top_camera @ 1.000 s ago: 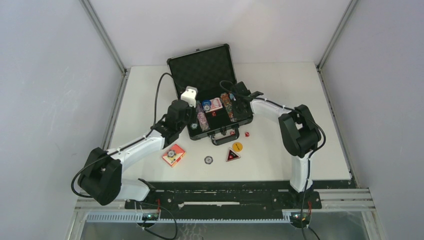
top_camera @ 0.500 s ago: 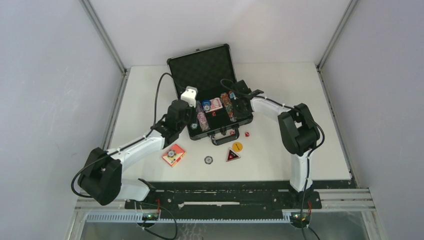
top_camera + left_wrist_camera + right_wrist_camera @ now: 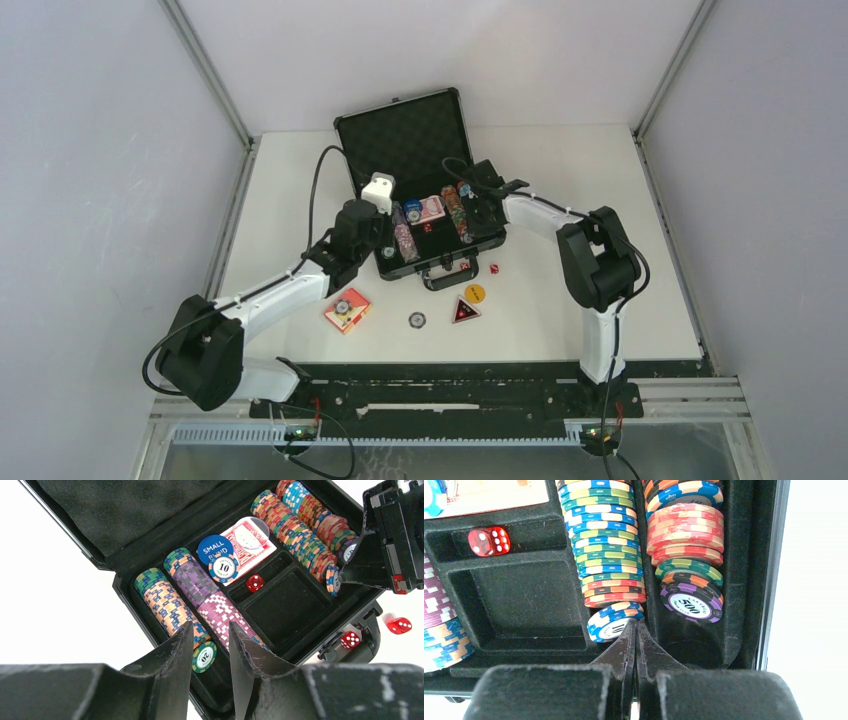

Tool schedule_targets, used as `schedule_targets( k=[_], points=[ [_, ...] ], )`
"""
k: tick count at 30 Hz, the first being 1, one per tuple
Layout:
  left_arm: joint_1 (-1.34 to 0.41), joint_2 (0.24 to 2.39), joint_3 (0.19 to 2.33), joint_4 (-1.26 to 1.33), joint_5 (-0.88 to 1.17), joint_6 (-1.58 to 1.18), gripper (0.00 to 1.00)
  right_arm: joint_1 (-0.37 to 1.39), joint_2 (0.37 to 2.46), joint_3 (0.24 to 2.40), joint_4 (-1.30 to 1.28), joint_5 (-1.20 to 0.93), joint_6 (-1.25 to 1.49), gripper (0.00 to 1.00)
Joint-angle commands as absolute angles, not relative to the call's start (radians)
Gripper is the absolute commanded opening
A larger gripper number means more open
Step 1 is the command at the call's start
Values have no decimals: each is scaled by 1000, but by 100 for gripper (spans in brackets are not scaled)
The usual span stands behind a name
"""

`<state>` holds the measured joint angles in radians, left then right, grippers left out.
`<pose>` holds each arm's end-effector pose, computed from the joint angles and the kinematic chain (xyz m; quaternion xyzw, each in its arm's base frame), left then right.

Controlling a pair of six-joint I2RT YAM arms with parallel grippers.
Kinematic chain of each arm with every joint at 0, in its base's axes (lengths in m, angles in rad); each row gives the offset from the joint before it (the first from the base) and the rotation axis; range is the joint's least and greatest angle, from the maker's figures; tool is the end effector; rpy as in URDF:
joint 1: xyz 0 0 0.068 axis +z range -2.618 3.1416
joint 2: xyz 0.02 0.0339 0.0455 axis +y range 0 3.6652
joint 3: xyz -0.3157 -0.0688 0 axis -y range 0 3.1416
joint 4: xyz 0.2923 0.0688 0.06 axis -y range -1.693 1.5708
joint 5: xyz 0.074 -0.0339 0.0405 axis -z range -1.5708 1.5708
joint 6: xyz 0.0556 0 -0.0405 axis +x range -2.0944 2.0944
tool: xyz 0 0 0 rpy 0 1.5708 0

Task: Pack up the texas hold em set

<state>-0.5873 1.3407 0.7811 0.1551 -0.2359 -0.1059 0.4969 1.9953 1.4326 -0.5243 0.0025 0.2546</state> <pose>0.2946 -0.1805 0.2662 0.1347 0.8205 -0.0934 0.5477 0.4304 0.2332 0.1813 -0.1170 0.9638 0.0868 0.2233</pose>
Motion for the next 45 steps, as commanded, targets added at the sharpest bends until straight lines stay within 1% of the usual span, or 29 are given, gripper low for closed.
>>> schedule_targets(
  k=[1, 9, 18, 27, 35, 45],
  points=[
    [-595, 1308, 762, 185, -262, -103, 37, 493, 2013, 1476, -395, -18, 254, 0],
    [-594, 1312, 764, 185, -262, -101, 37, 478, 1997, 1514, -417, 9, 241, 0],
    [-594, 1306, 763, 184, -244, -108, 37, 485, 1905, 1441, -417, 28, 242, 0],
    [-594, 1295, 761, 185, -236, -113, 37, 515, 1855, 1376, -419, 41, 245, 0],
    [-594, 1293, 758, 187, -241, -112, 37, 552, 1863, 1349, -437, -2, 236, 0],
    [-594, 1303, 762, 187, -240, -110, 37, 547, 1905, 1327, -406, -33, 253, 0]
  ],
)
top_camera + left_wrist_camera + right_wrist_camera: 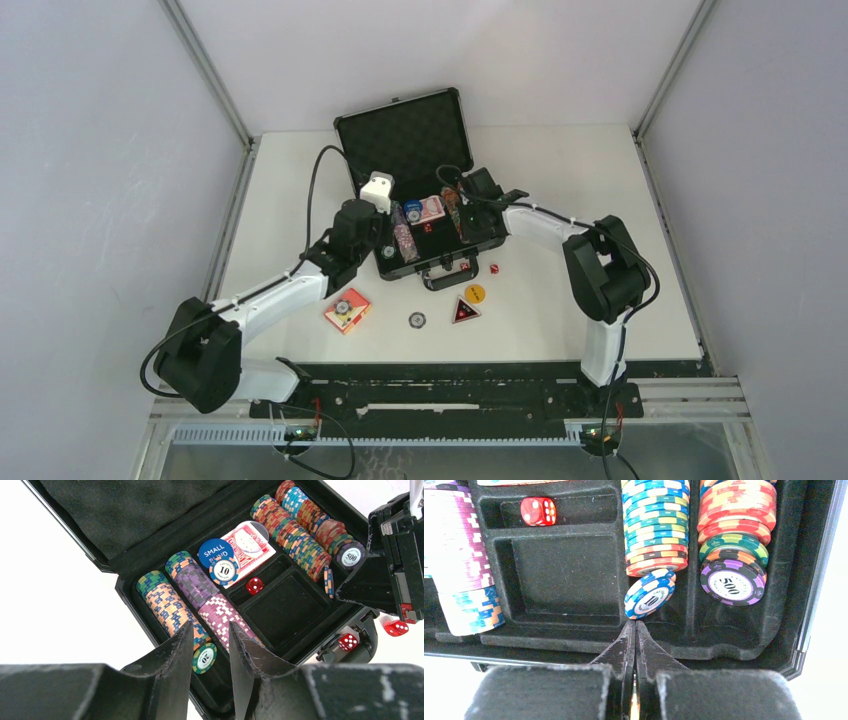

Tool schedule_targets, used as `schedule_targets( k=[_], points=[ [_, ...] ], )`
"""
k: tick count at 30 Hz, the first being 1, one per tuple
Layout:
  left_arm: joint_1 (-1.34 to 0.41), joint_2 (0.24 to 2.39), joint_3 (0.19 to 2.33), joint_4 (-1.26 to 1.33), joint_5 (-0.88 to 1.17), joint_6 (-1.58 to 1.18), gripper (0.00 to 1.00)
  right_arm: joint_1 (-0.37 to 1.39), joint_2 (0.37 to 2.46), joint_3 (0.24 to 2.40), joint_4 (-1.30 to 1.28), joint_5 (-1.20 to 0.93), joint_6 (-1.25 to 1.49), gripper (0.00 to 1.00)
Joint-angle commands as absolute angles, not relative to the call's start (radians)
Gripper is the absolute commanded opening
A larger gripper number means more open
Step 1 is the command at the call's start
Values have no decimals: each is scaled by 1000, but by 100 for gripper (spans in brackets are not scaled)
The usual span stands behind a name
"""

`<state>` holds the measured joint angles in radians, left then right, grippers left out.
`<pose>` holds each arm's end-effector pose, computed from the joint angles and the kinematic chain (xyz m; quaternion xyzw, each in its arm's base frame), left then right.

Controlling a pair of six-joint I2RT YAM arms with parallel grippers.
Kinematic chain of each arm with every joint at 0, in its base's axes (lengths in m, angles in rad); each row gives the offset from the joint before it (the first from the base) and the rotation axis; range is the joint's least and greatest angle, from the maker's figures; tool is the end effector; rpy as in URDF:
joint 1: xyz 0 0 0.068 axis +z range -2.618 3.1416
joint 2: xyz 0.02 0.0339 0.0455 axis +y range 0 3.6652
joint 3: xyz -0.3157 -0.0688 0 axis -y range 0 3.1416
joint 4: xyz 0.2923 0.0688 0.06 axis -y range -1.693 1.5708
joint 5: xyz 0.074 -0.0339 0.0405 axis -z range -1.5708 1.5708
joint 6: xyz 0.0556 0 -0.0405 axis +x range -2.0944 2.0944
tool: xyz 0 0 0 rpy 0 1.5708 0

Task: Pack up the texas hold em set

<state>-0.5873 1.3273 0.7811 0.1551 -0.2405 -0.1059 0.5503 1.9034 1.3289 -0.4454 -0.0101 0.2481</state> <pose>0.2930 -0.1791 0.2705 0.1319 0.8171 -0.0938 0.5532 0.3994 0.2457 0.1930 -0.1462 0.9511 0.1102 0.2487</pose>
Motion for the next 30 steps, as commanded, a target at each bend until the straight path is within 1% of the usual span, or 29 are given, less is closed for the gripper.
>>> schedule_targets(
  k=[1, 9, 23, 26, 30],
  points=[
    [-594, 1305, 762, 186, -241, -110, 37, 543, 1908, 1329, -402, -39, 254, 0],
    [-594, 1312, 763, 184, -245, -107, 36, 496, 1944, 1353, -368, -80, 268, 0],
    [-594, 1317, 766, 183, -245, -107, 36, 473, 2001, 1454, -379, -74, 270, 0],
    [-594, 1314, 765, 182, -244, -106, 37, 475, 1995, 1469, -393, -75, 267, 0],
    [-594, 1305, 762, 182, -250, -104, 36, 474, 1948, 1434, -390, -69, 265, 0]
  ],
)
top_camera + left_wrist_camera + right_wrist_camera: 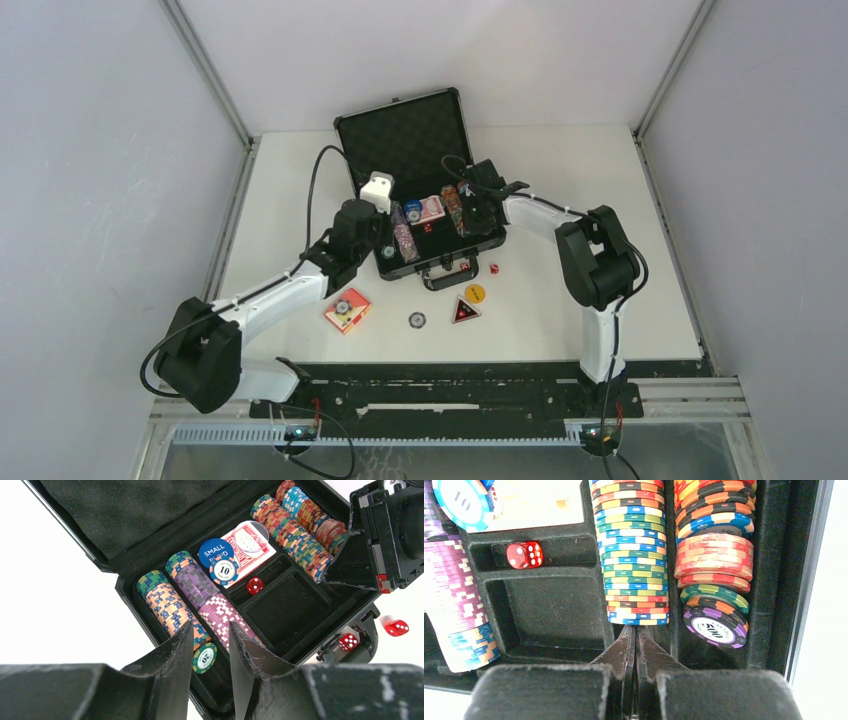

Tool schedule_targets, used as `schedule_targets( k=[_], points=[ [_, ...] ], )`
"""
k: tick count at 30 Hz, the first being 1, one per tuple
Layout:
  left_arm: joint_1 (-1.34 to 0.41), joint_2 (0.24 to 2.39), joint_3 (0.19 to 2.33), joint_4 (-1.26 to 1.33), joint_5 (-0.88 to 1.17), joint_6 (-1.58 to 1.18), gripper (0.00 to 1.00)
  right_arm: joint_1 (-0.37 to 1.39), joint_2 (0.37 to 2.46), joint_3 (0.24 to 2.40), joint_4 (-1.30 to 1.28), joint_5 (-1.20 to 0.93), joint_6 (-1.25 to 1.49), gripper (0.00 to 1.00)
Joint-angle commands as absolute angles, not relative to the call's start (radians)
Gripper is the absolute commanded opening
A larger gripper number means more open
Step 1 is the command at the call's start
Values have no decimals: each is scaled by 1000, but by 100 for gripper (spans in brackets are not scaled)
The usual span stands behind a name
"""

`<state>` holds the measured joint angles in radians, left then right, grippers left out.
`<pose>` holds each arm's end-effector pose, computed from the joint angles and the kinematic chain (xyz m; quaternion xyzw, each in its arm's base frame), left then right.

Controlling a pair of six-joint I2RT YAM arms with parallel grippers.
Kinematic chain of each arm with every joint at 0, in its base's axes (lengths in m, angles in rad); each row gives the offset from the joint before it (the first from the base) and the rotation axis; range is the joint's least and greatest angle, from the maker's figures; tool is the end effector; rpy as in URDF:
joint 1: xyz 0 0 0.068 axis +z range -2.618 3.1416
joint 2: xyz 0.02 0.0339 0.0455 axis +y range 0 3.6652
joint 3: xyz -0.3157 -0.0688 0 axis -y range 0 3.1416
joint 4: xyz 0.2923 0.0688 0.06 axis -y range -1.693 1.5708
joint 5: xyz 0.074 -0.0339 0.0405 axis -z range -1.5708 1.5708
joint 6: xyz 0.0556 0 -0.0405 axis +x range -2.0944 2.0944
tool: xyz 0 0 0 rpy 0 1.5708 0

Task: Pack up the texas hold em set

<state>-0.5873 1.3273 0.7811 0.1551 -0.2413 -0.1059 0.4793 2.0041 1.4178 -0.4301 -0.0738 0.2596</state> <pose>0.2930 -0.1791 0.2705 0.1316 0.8172 -0.0935 0.5533 0.4394 0.2330 0.1782 -0.1154 0.9543 0.1318 0.2422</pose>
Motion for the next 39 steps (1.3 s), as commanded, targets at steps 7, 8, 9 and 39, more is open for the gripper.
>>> schedule_targets(
  k=[7, 8, 9, 39],
  points=[
    [-596, 1300, 762, 185, -226, -119, 36, 474, 1846, 1348, -382, -55, 265, 0],
    [-596, 1298, 761, 186, -226, -120, 36, 474, 1834, 1338, -379, -50, 263, 0],
    [-595, 1299, 761, 188, -222, -122, 36, 474, 1823, 1330, -378, -47, 260, 0],
    [-587, 1093, 535, 236, -315, -519, 96, 780, 1286, 740, -185, 92, 219, 83]
  ],
)
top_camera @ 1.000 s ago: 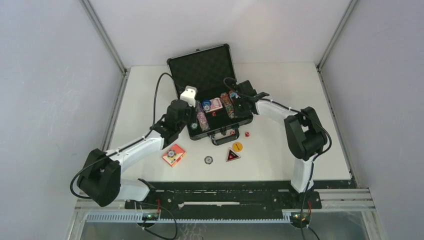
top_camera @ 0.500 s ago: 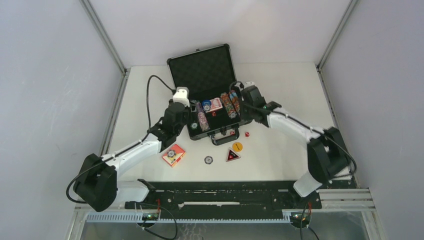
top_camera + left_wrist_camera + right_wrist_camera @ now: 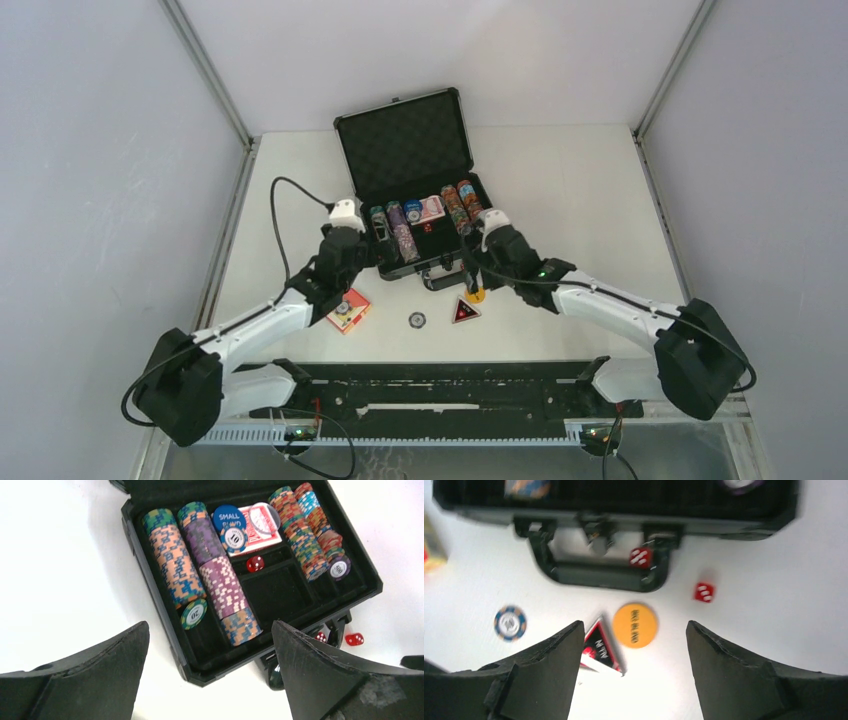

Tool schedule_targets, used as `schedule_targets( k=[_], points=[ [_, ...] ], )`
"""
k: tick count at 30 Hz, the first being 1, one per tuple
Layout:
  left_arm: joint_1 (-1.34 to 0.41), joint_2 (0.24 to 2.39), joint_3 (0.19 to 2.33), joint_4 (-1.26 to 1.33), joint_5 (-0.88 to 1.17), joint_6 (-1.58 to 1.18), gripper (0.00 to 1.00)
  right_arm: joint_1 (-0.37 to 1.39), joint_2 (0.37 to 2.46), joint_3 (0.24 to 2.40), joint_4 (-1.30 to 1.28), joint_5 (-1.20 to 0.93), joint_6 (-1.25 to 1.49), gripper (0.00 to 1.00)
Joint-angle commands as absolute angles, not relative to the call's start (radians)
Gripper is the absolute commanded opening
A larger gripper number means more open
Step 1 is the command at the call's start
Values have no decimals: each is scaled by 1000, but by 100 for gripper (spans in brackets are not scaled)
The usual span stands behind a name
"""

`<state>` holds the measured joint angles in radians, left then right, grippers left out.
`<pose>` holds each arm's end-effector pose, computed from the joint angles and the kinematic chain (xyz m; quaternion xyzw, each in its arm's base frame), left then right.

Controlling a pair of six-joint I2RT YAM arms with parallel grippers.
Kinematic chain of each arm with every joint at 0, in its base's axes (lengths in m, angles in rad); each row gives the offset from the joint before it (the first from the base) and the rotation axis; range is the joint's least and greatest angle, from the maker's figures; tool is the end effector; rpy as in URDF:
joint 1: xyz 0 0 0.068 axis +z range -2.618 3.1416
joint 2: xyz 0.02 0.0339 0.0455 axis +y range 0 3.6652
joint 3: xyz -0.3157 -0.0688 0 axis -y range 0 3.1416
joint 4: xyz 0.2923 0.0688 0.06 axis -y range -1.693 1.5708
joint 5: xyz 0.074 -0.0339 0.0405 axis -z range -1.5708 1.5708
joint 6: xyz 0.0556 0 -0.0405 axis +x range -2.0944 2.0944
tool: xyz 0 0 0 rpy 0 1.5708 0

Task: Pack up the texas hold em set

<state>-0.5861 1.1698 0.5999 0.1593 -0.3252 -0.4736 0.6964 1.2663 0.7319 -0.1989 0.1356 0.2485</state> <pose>0.2526 -0.1464 0.2464 -0.0422 0.8291 -0.1565 0.5351 0.2375 0.1888 0.2310 -0.1756 0.8949 0.1295 0.3894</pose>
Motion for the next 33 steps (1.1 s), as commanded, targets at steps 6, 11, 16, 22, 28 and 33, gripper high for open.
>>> schedule_targets(
  k=[6, 11, 16, 22, 28, 33],
  points=[
    [-588, 1040, 490, 281, -295, -489, 96, 831, 1371, 742, -165, 26, 142, 83],
    [-588, 1037, 490, 264, -322, -486, 96, 859, 1405, 790, -176, 6, 112, 82],
    [-584, 1002, 487, 192, -459, -559, 92, 958, 1503, 918, -215, 42, 128, 77],
    [-515, 977, 485, 84, -488, -660, 89, 1048, 1657, 1040, -228, 66, 145, 72],
    [-491, 943, 447, 40, -500, -718, 85, 1091, 1754, 1093, -243, 75, 153, 68],
    [-491, 927, 436, 38, -491, -726, 85, 1103, 1788, 1100, -252, 76, 178, 68]
  ],
)
